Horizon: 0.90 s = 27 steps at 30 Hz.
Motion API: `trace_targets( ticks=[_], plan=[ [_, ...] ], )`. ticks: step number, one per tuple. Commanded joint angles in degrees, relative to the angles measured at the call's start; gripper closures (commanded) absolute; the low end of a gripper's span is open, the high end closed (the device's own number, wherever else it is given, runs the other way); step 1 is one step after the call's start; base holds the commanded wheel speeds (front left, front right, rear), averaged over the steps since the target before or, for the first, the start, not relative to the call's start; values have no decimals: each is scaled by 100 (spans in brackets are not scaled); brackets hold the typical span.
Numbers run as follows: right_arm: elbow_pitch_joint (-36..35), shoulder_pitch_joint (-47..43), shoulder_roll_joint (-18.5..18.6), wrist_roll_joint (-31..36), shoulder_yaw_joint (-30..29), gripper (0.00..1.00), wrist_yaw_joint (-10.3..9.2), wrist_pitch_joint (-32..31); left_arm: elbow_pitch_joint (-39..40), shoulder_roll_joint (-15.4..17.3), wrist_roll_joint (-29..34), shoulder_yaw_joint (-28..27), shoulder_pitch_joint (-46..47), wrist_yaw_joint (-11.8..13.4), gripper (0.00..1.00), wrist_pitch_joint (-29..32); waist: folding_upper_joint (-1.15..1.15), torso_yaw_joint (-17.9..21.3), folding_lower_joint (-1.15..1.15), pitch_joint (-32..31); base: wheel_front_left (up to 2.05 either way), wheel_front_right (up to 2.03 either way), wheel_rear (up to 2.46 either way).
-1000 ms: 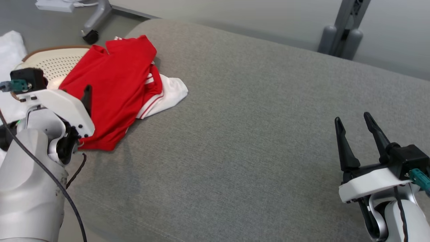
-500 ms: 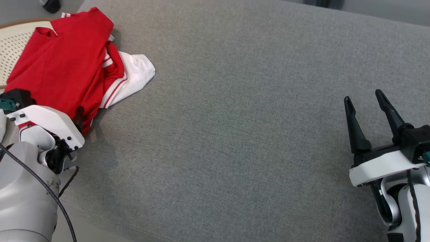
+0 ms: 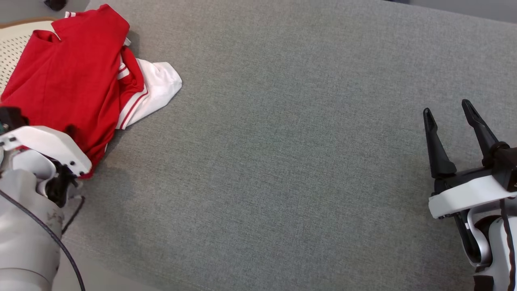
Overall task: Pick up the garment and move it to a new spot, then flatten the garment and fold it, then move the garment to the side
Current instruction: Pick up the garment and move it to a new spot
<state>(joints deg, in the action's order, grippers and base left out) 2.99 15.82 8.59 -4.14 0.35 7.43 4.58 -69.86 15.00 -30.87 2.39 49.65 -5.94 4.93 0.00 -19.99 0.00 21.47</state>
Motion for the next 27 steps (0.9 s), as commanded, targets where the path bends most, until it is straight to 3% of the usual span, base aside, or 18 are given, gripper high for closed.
trace_targets(
  ticks=[1,13,14,15,16,22,27],
  plan=[
    [13,-79,26,-4,-53,0,11,13,18,104,14,-6,134,14,100,-176,0,-46,0,-89,0,0,0],
    [23,-198,-120,21,-152,0,11,164,506,296,154,6,366,210,98,-1592,0,-215,0,-538,0,0,0],
    [28,-206,-141,16,-150,0,11,167,593,261,144,-4,335,222,64,-1690,0,-233,0,-582,0,0,0],
    [36,-211,-156,21,-150,0,11,173,684,242,160,-3,291,250,8,-1769,0,-248,0,-619,0,0,0],
    [51,-221,-177,23,-149,0,11,186,778,223,179,2,224,269,0,-1828,0,-265,0,-668,0,0,0],
    [124,-289,-274,9,-144,0,11,256,1784,83,284,-86,-387,470,0,-1994,0,-353,0,-959,0,0,0],
    [205,-370,-357,2,-108,0,11,294,3123,-110,516,-253,-1342,777,0,-1995,0,-401,0,-1176,0,0,0]
  ],
)
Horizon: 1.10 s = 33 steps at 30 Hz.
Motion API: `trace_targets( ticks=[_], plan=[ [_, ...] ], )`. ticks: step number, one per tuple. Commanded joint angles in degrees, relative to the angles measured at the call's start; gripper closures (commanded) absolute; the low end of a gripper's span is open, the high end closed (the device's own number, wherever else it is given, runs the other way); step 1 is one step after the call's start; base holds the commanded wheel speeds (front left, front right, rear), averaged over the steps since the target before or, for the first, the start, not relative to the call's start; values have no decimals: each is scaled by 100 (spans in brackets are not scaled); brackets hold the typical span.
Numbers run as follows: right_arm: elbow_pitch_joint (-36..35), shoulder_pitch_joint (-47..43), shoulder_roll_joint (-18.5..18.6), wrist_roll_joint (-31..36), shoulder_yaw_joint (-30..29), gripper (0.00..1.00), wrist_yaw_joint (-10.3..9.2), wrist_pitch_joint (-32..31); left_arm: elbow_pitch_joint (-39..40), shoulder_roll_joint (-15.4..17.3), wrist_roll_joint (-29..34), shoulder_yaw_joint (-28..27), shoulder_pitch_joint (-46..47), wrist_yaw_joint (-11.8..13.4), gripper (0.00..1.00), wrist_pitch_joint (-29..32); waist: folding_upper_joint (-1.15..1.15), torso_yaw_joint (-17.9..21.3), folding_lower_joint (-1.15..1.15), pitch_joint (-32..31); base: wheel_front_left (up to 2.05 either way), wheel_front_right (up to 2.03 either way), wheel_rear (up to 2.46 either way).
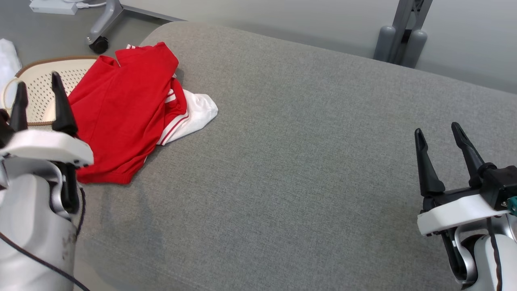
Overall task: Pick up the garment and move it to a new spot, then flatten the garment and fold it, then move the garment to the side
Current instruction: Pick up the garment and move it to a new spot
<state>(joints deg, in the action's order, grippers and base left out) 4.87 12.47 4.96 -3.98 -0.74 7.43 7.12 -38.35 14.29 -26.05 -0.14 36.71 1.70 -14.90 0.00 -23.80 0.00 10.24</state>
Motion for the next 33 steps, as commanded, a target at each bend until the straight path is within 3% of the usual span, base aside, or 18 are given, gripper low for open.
trace_targets(
  ticks=[1,9,19,33],
  plan=[
    [38,-55,-5,-17,-3,0,11,59,195,-60,127,6,-265,94,0,-12,0,-29,0,-101,0,0,0],
    [194,-251,-83,-54,101,0,11,121,1684,-324,468,65,-1695,447,0,-14,0,-70,0,-444,0,0,0],
    [393,-438,-166,-158,234,0,11,241,2621,-377,786,308,-2940,798,0,164,0,-15,0,-790,0,0,0],
    [440,-549,-192,-199,203,0,11,301,3271,-287,860,414,-3411,1035,0,605,0,-33,0,-912,0,0,0]
  ],
)
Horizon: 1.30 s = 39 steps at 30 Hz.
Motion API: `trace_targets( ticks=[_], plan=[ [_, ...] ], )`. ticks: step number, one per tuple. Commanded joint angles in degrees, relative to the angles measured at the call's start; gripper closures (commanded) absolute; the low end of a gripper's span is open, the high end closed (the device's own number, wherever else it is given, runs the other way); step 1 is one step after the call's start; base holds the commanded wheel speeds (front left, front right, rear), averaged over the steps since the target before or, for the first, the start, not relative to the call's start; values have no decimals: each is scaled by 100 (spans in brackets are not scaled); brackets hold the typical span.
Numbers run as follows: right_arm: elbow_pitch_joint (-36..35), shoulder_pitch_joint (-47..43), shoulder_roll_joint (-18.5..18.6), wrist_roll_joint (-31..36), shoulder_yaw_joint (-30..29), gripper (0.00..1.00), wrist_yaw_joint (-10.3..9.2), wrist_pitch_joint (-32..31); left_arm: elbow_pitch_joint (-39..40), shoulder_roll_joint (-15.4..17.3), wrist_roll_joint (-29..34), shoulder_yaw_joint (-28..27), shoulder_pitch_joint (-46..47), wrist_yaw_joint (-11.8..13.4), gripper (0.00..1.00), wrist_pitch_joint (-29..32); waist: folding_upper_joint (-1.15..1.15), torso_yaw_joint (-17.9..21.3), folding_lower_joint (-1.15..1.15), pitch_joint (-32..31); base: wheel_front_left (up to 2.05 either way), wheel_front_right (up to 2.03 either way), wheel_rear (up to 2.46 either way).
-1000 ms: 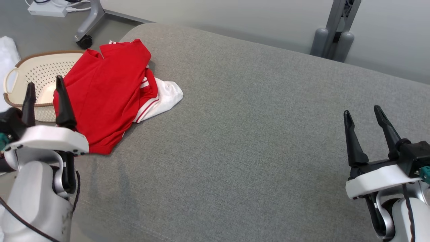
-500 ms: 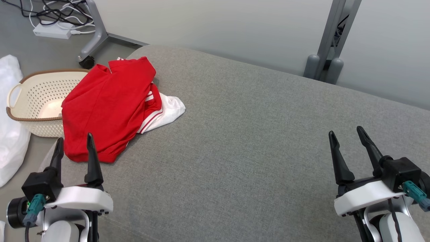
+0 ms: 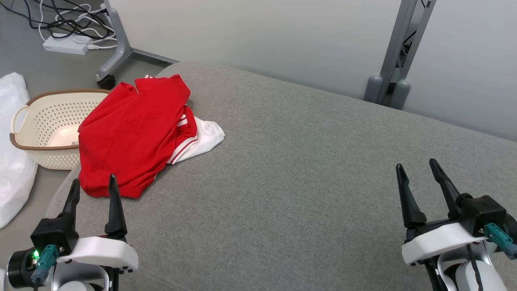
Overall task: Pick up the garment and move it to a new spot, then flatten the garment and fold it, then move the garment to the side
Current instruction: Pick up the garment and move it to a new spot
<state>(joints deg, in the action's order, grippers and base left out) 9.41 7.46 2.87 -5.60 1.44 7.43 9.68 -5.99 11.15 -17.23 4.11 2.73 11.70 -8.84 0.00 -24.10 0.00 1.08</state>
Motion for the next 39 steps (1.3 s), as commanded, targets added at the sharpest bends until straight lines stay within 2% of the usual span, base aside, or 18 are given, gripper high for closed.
trace_targets(
  ticks=[1,19,23,27,32,36,39],
  plan=[
    [-17,-46,16,-59,-17,0,11,44,67,25,-27,-5,-19,41,0,20,0,-9,0,10,0,0,0],
    [-41,78,17,-51,-60,0,11,84,571,109,-134,-97,331,152,0,132,0,-105,0,121,0,0,0],
    [-91,120,18,-6,-72,0,11,52,858,326,-58,-182,844,125,0,265,0,-123,0,188,0,0,0],
    [-244,226,19,103,-73,0,11,-24,941,723,-63,-266,1761,-52,0,630,0,-68,0,388,0,0,0],
    [-462,428,59,203,42,0,11,-114,90,919,-487,-228,2599,-468,0,1254,0,126,0,772,0,0,0],
    [-651,584,150,251,123,0,11,-215,-967,865,-856,-172,3105,-783,0,1597,0,280,0,1156,0,0,0],
    [-741,659,208,278,180,0,11,-283,-1564,827,-1003,-168,3278,-888,0,1691,0,362,0,1351,0,0,0]
  ],
)
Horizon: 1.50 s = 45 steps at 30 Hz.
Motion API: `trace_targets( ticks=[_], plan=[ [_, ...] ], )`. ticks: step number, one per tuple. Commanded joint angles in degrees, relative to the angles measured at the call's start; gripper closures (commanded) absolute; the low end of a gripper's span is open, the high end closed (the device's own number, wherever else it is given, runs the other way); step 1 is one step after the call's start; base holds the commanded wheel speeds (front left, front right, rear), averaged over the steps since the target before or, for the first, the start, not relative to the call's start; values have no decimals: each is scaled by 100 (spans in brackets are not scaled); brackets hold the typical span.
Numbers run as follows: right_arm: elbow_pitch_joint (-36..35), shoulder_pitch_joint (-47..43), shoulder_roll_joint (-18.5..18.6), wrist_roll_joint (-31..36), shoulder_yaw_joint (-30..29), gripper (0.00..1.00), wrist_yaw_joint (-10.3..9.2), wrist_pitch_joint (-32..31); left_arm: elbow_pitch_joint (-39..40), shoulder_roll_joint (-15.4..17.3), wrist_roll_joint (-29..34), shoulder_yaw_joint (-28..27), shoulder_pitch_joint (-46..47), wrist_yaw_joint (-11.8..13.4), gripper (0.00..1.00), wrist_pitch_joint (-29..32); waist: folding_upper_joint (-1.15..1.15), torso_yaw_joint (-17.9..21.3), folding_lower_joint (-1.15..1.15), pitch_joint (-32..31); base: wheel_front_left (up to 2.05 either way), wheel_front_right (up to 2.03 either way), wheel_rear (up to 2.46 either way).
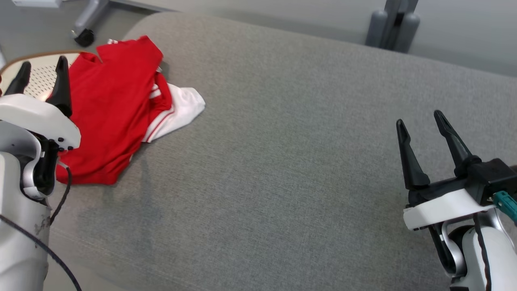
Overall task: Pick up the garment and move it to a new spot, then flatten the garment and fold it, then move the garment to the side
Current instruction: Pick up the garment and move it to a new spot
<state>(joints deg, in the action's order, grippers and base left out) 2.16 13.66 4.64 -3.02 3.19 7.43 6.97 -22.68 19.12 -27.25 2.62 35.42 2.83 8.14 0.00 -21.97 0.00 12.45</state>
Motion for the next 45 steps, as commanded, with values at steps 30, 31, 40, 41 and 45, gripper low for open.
trace_targets(
  ticks=[30,31,40,41,45],
  plan=[
    [-224,455,322,-77,83,0,11,-199,-4659,-322,-850,-181,1267,-805,100,-1047,0,465,0,946,0,0,0],
    [-218,425,321,-78,57,0,11,-195,-4631,-279,-838,-203,1302,-784,100,-1237,0,455,0,909,0,0,0],
    [-100,193,182,-92,-60,0,11,-107,-3822,124,-501,-207,1596,-634,100,-2304,0,390,0,367,0,0,0],
    [-84,177,168,-91,-56,0,11,-96,-3563,157,-453,-250,1578,-604,100,-2314,0,395,0,298,0,0,0],
    [-44,87,111,-92,-55,0,11,-50,-2499,173,-145,-358,1252,-397,100,-2315,0,413,0,101,0,0,0]
  ],
)
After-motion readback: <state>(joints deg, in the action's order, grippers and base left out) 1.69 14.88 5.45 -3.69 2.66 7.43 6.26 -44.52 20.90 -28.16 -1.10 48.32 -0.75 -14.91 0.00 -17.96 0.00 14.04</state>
